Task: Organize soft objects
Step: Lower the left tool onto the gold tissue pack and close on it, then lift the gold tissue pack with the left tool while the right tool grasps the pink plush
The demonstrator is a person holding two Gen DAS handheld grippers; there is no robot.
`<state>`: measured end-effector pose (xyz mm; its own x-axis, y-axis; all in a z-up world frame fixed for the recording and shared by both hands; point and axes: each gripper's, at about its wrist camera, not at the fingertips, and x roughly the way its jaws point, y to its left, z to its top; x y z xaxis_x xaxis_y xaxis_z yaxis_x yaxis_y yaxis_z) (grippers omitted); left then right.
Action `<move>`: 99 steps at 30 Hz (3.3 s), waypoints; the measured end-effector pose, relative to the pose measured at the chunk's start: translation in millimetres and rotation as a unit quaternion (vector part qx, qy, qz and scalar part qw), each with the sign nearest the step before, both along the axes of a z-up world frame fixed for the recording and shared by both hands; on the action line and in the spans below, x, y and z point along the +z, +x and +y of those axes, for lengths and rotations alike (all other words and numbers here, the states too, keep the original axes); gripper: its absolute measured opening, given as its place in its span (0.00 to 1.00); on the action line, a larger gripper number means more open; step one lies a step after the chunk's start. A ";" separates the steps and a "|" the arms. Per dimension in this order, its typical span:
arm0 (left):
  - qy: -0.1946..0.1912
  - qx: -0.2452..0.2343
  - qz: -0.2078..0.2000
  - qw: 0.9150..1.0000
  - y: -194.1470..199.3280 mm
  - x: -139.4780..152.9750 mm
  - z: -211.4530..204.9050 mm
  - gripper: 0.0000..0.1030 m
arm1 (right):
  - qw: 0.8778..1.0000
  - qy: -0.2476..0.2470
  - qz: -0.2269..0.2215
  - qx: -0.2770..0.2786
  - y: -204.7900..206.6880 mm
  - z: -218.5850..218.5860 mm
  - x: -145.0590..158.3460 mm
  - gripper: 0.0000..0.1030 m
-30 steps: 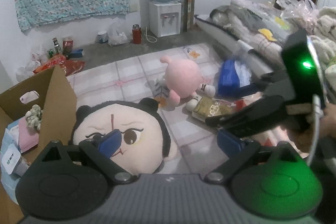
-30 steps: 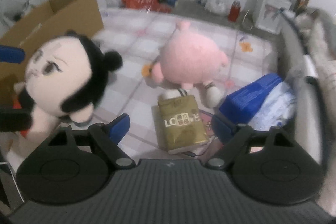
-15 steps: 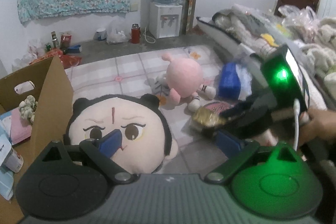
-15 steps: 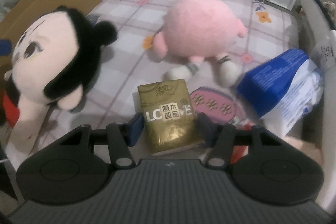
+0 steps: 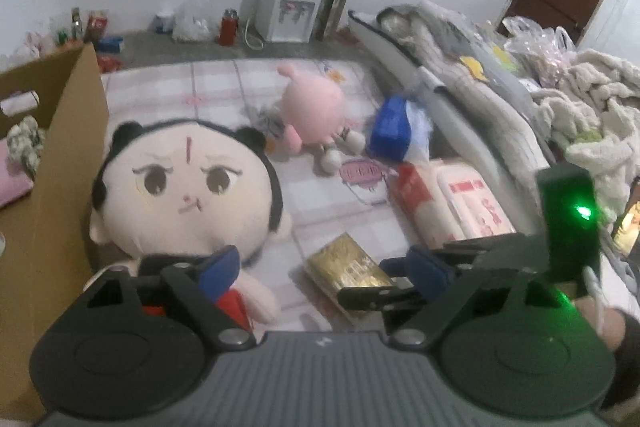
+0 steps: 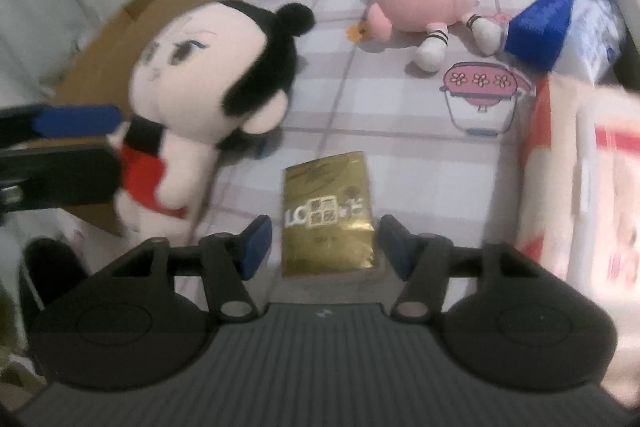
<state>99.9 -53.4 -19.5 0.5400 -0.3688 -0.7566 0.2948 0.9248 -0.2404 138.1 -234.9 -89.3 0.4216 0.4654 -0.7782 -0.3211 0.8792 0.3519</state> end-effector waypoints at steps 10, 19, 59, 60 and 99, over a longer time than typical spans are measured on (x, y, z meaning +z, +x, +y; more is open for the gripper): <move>0.047 0.027 0.022 0.998 -25.3 27.7 14.3 0.86 | 0.985 0.144 -0.084 -0.043 -46.5 -39.3 3.5 0.72; 0.168 0.167 0.053 0.970 -81.9 80.6 57.3 0.90 | 0.970 0.211 -0.115 -0.023 -66.4 -57.7 -7.6 0.73; 0.085 0.002 0.125 0.989 57.2 -91.4 -94.7 0.78 | 0.962 0.081 -0.184 -0.186 -107.6 -113.6 62.9 0.78; 0.088 0.002 0.122 0.989 56.5 -92.7 -94.5 0.75 | 0.962 0.078 -0.186 -0.186 -106.4 -111.9 65.3 0.78; -0.079 0.068 -0.084 0.991 -20.7 58.0 42.6 0.62 | 0.976 0.068 -0.184 -0.095 56.2 -46.8 103.2 0.99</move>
<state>79.2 -10.8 38.5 0.7068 -0.3907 -0.5897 0.2181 0.9134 -0.3437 194.3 -281.7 13.8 0.7504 0.4390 -0.4942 -0.2828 0.8889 0.3604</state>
